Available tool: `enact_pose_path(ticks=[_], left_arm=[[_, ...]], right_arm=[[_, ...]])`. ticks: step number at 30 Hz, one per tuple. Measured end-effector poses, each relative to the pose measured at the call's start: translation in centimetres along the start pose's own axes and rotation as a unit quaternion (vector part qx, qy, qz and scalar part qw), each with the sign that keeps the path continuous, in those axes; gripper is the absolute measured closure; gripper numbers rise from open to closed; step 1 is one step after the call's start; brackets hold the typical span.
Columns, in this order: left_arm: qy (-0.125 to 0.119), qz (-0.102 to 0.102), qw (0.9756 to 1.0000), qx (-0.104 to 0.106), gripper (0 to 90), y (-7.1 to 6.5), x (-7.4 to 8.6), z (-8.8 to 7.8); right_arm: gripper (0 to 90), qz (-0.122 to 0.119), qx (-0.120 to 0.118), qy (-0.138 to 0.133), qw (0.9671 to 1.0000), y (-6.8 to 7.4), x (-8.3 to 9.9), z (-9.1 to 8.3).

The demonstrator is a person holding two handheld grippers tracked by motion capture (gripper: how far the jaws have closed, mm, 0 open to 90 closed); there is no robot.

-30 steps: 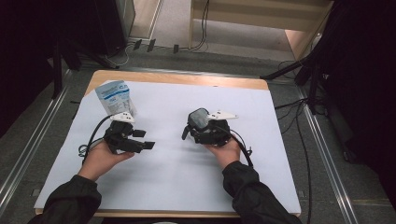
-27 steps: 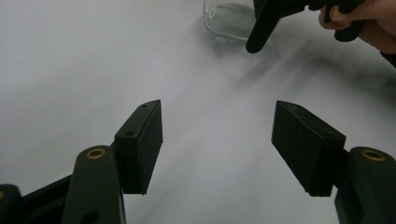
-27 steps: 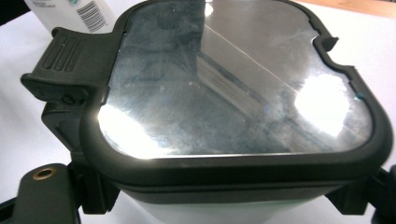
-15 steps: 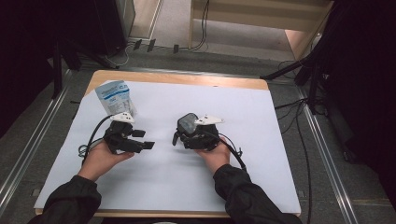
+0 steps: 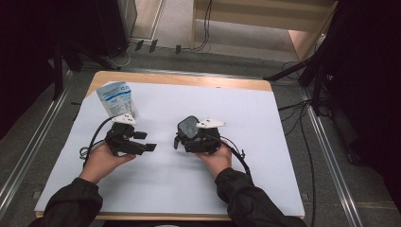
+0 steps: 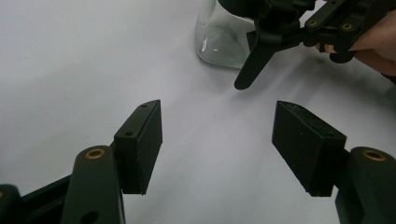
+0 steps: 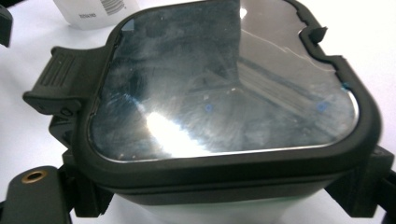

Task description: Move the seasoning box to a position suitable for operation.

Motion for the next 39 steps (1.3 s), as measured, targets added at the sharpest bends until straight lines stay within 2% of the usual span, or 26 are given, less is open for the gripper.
enact_pose_path(ticks=[8, 12, 15, 19, 23, 24, 27, 28, 31, 32, 35, 39], left_arm=[[-0.003, -0.001, 1.0, 0.001, 34.5, -0.1, -0.1, 0.0], [-0.003, 0.003, 1.0, 0.003, 34.7, -0.2, -0.1, 0.0], [-0.003, 0.003, 1.0, 0.003, 34.9, -0.2, -0.2, 0.1], [-0.002, 0.003, 1.0, 0.005, 36.2, -0.3, -0.3, 0.1], [-0.003, 0.009, 0.9999, 0.008, 38.2, -0.5, -0.6, 0.2], [-0.002, 0.009, 0.9999, 0.006, 38.5, -0.7, -0.8, 0.2], [-0.002, 0.017, 0.9998, 0.014, 39.2, -1.3, -1.4, 0.2], [-0.003, 0.027, 0.9995, 0.015, 39.6, -1.6, -1.8, 0.2], [-0.003, 0.031, 0.9995, 0.012, 40.7, -1.5, -2.3, 0.3], [-0.002, 0.029, 0.9995, 0.015, 44.0, -1.4, -2.5, 0.4], [-0.004, 0.025, 0.9995, 0.019, 49.2, -1.1, -3.3, 0.5], [-0.008, 0.039, 0.9991, 0.016, 50.8, -1.4, -4.3, 0.5]], right_arm=[[12.4, -0.002, -0.006, 0.009, 0.9999, 0.2, -0.2, -0.9], [12.5, 0.002, -0.014, 0.002, 0.9999, 0.2, -0.1, -1.6], [12.7, 0.006, -0.024, 0.001, 0.9997, 0.1, -0.1, -2.9], [15.1, -0.006, -0.018, 0.001, 0.9998, 0.2, 0.0, -4.1], [15.5, 0.0, -0.021, -0.004, 0.9998, 0.1, 0.1, -5.1], [17.3, 0.003, -0.023, -0.006, 0.9997, 0.1, 0.2, -5.8], [21.5, 0.002, -0.027, -0.008, 0.9996, 0.2, 0.3, -6.3], [25.7, 0.001, -0.026, -0.005, 0.9996, 0.3, 0.3, -6.7], [29.7, 0.0, -0.027, -0.008, 0.9996, 0.4, 0.3, -7.1], [35.1, 0.001, -0.026, -0.012, 0.9996, 0.4, 0.2, -7.6], [39.6, 0.004, -0.023, -0.018, 0.9995, 0.3, 0.2, -8.2], [47.3, 0.013, -0.032, -0.027, 0.999, -0.2, 0.2, -9.0]])
Point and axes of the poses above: each handheld gripper's, and its own axes: z roughly forward along the jaws, x roughly out of its underside, y roughly to its left, the point moved 3 cm from there along z, roughly forward along the jaws, and after that the axes turned 8 degrees about -x, right-handed, at the moved point
